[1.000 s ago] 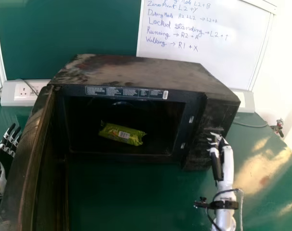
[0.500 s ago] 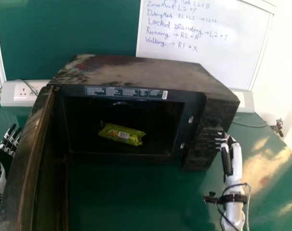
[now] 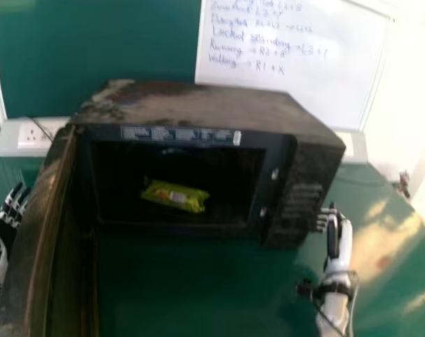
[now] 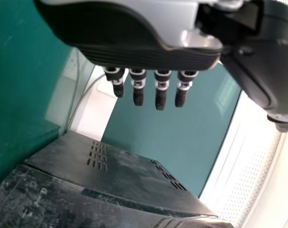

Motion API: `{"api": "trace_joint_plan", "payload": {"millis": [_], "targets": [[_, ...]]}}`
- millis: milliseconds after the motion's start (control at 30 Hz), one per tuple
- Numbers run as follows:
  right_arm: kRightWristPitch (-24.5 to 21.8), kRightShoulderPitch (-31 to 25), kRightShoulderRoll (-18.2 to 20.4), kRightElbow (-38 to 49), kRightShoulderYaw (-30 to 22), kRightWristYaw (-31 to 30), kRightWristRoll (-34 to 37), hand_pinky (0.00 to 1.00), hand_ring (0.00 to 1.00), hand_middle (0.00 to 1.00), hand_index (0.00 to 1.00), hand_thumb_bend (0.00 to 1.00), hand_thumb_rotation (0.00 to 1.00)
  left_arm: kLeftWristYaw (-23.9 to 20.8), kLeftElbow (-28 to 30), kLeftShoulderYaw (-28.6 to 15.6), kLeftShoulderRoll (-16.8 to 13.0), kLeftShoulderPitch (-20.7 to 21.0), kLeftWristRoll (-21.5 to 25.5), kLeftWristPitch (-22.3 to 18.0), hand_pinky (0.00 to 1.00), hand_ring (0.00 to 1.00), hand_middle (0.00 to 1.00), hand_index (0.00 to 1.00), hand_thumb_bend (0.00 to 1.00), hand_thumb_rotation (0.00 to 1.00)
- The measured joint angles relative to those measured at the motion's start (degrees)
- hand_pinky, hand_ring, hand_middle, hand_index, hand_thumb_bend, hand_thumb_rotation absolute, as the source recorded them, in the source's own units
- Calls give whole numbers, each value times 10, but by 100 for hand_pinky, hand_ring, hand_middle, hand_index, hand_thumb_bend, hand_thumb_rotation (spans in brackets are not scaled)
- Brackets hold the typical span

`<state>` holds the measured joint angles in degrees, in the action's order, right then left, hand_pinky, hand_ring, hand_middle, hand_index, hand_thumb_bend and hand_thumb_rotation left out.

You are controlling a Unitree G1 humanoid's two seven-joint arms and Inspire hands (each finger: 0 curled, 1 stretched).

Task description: Put biscuit inside oven

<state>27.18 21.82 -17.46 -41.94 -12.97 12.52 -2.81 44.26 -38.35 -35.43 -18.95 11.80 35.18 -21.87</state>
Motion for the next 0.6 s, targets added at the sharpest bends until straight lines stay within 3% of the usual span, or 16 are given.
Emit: {"api": "trace_joint_plan", "payload": {"millis": [200, 300, 600], "targets": [[33, 51, 1, -107, -11, 22, 10, 36, 42, 51, 64, 50, 71, 1, 0, 0, -2, 0, 4, 1, 57, 72, 79, 90, 11, 0], [51, 71, -1, -150, -13, 22, 11, 35, 41, 50, 63, 50, 70, 2, -6, -1, -5, 2, 5, 1, 51, 70, 78, 90, 11, 0], [78, 98, -1, -210, -22, 22, 31, 34, 39, 49, 64, 50, 69, 13, -4, -2, -8, 1, 21, 6, 55, 71, 78, 91, 9, 0]]}}
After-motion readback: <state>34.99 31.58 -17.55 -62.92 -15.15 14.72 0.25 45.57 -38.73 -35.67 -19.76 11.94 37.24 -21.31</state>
